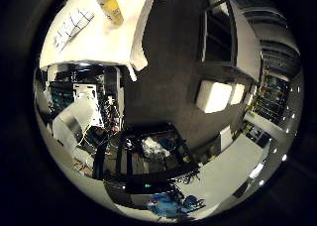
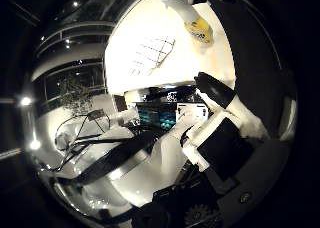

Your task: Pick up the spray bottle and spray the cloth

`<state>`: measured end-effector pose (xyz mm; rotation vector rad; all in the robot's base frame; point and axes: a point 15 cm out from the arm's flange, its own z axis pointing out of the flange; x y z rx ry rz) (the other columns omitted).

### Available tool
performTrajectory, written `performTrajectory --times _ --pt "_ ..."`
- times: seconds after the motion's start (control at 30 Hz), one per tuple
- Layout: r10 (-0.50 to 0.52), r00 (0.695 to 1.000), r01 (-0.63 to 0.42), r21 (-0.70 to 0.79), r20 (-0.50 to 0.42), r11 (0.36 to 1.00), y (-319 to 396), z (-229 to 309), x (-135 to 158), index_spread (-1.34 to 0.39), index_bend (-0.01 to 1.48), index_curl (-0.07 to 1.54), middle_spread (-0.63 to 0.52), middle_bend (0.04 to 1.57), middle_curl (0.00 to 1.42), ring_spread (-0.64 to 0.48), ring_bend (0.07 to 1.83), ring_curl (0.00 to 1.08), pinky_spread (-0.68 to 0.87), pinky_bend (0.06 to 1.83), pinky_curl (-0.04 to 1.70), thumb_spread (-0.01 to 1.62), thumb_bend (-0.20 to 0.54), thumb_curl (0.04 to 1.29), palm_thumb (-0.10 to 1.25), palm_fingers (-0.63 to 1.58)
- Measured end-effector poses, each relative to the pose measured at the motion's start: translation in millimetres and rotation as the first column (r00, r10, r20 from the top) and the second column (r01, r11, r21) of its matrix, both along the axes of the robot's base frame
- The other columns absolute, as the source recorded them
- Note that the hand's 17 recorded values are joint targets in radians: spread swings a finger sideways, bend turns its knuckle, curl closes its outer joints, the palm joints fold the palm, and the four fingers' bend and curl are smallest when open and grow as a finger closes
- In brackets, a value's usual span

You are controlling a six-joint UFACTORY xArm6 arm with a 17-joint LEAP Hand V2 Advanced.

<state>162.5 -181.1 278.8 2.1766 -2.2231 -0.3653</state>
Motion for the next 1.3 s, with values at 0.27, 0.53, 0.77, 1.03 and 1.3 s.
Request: performTrajectory --times 0.27,0.53,0.77,1.03,1.3 --pt "-0.067 0.998 0.067 0.004 0.011 0.998 -22 -13 -21 -0.39 0.18 0.35 -0.09 0.21 0.37 0.06 0.27 0.24 0.32 0.25 0.23 1.17 -0.014 0.36 0.95 0.44" --pt "-0.131 0.991 0.132 0.048 -0.010 0.990 -44 -30 -28 -0.36 0.14 0.31 -0.07 0.23 0.38 0.07 0.30 0.25 0.33 0.29 0.25 1.13 -0.041 0.33 0.77 0.38" --pt "-0.198 0.978 0.187 0.142 0.068 0.972 -49 -44 -16 -0.32 0.15 0.27 -0.04 0.27 0.38 0.11 0.31 0.26 0.33 0.35 0.27 1.09 -0.029 0.30 0.57 0.29" --pt "-0.312 0.937 0.266 0.261 0.154 0.928 -57 -60 -5 -0.29 0.15 0.27 0.03 0.25 0.37 0.16 0.31 0.26 0.34 0.38 0.28 1.05 -0.029 0.29 0.50 0.20" --pt "-0.399 0.900 0.315 0.373 0.175 0.873 -59 -82 2 -0.24 0.15 0.26 0.11 0.20 0.34 0.19 0.28 0.25 0.35 0.40 0.30 0.99 -0.032 0.29 0.43 0.09"
